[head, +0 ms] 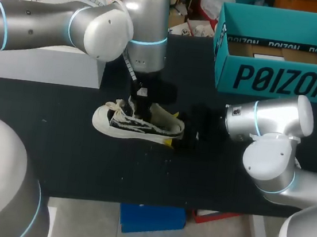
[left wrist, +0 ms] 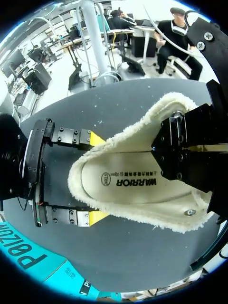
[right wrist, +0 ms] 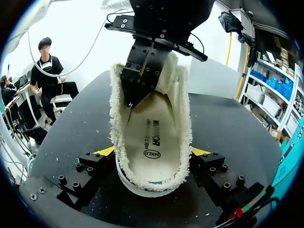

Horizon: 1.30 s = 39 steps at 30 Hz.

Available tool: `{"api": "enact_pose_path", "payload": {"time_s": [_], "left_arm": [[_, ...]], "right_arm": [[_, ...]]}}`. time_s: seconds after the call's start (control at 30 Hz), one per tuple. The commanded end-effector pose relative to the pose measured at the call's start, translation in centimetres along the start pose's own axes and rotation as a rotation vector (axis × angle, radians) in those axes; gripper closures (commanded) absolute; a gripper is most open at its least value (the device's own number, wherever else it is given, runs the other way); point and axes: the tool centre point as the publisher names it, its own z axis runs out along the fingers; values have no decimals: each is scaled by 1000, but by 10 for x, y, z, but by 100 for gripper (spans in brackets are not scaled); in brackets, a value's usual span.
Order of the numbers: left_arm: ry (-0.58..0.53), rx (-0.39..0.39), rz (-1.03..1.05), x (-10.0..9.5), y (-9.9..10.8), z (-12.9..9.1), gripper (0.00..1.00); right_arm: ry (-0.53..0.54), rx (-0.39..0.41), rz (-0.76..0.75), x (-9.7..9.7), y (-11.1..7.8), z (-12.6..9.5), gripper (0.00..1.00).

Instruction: Take the shoe out of the shoebox, open the shoe tongue, remove and reinsert the insole, then place the shoe into the shoebox

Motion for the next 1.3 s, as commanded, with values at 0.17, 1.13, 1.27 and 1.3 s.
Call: {"api": "enact_pose_path", "payload": {"time_s": [0.17, 1.13, 1.27, 1.3], "left_arm": [[-18, -69, -45, 2, 0, 26, 100], [-129, -74, -151, -3, 10, 50, 56], [-141, -87, -153, -4, 11, 53, 54], [-153, -98, -155, -4, 12, 53, 54]], "right_arm": [[-1, 2, 1, 0, -4, 1, 100], [-1, 2, 1, 0, -4, 1, 100], [-1, 2, 1, 0, -4, 1, 100], [-1, 2, 1, 0, -4, 1, 100]]}}
